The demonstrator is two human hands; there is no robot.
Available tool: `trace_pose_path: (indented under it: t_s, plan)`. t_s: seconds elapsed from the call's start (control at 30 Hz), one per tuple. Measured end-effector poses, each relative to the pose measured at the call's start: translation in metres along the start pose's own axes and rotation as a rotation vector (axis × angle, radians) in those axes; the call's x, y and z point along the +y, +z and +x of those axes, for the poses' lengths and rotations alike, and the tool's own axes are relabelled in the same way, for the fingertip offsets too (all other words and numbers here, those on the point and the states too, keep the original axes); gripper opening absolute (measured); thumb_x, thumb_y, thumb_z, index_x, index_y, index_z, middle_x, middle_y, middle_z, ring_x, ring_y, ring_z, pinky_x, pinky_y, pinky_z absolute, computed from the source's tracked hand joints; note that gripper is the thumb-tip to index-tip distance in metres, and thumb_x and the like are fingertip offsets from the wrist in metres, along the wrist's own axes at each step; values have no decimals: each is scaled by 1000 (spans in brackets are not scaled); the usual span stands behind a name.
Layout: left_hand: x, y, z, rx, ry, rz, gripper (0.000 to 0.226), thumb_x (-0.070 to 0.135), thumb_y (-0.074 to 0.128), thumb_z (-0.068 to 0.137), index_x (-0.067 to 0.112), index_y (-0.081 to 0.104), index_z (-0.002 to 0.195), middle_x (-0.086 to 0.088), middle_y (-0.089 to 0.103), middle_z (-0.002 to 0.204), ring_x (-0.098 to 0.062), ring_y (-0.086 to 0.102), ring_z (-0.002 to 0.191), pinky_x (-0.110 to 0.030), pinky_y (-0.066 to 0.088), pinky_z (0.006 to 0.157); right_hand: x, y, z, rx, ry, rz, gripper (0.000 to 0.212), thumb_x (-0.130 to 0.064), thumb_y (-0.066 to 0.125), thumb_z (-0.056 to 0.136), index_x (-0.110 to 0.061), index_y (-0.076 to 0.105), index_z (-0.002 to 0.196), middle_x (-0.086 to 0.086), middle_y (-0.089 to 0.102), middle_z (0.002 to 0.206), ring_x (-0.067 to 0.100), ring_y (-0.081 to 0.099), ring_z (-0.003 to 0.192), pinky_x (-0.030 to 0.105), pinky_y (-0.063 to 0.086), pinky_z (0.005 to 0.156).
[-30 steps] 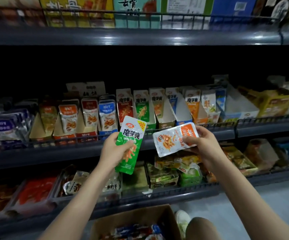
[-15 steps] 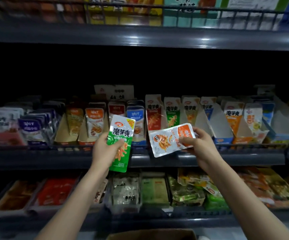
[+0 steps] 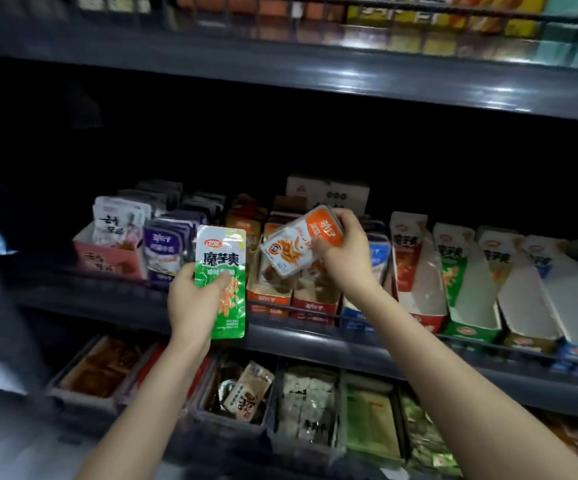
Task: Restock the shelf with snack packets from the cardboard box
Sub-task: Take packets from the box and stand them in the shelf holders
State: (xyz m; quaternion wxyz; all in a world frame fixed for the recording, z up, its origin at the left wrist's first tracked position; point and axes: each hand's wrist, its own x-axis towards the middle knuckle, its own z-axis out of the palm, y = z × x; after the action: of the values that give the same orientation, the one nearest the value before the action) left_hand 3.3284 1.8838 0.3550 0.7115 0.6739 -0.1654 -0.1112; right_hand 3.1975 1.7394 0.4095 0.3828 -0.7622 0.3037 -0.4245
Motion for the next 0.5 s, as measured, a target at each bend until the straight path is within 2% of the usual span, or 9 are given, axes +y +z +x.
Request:
trace_pose_path:
  t_s: [0.1, 0.17, 0.23, 0.37, 0.43, 0.5]
  plan:
    - [-1, -11, 8, 17, 11, -11, 17, 12, 72, 80, 21, 64, 92, -1, 72, 91, -24, 69, 80, -50, 56, 78, -1, 22, 11, -35, -171, -266, 39, -9, 62, 89, -18, 51, 125, -1, 63, 114, 20, 60, 106, 42, 51, 88]
    - [-2, -14, 11, 24, 27, -20, 19, 11, 71, 81, 24, 61, 91, 3, 70, 91, -21, 68, 81, -42, 55, 77, 2, 33, 15, -95, -248, -461, 42, -7, 61, 88, -17, 51, 128, 3, 64, 117, 23, 61, 106, 37, 51, 84]
    - [-4, -16, 12, 22, 34, -11, 21, 13, 71, 82, 26, 57, 91, 6, 67, 92, -16, 65, 80, -36, 51, 75, 7, 41, 19, -166, -239, -591, 48, -7, 60, 88, -18, 48, 132, 3, 64, 119, 23, 61, 106, 30, 47, 78]
    - [-9, -14, 11, -2, 6, -22, 22, 12, 72, 81, 18, 63, 101, -1, 71, 95, -24, 69, 82, -49, 56, 78, 13, 47, 28, -309, -201, -693, 49, -13, 59, 90, -19, 46, 136, 3, 63, 123, 24, 58, 111, 32, 44, 84]
    - [-11, -13, 9, -13, 1, -27, 24, 13, 72, 81, 17, 62, 103, 0, 71, 95, -22, 70, 81, -50, 56, 78, 15, 48, 31, -311, -196, -703, 46, -16, 59, 91, -20, 47, 135, 3, 64, 120, 24, 59, 109, 33, 45, 83]
    - [-13, -11, 10, -22, 16, -19, 22, 13, 71, 82, 20, 60, 100, 2, 70, 94, -19, 69, 81, -44, 56, 78, 18, 50, 34, -288, -217, -710, 43, -15, 62, 89, -20, 51, 130, 2, 65, 115, 24, 58, 107, 34, 46, 81]
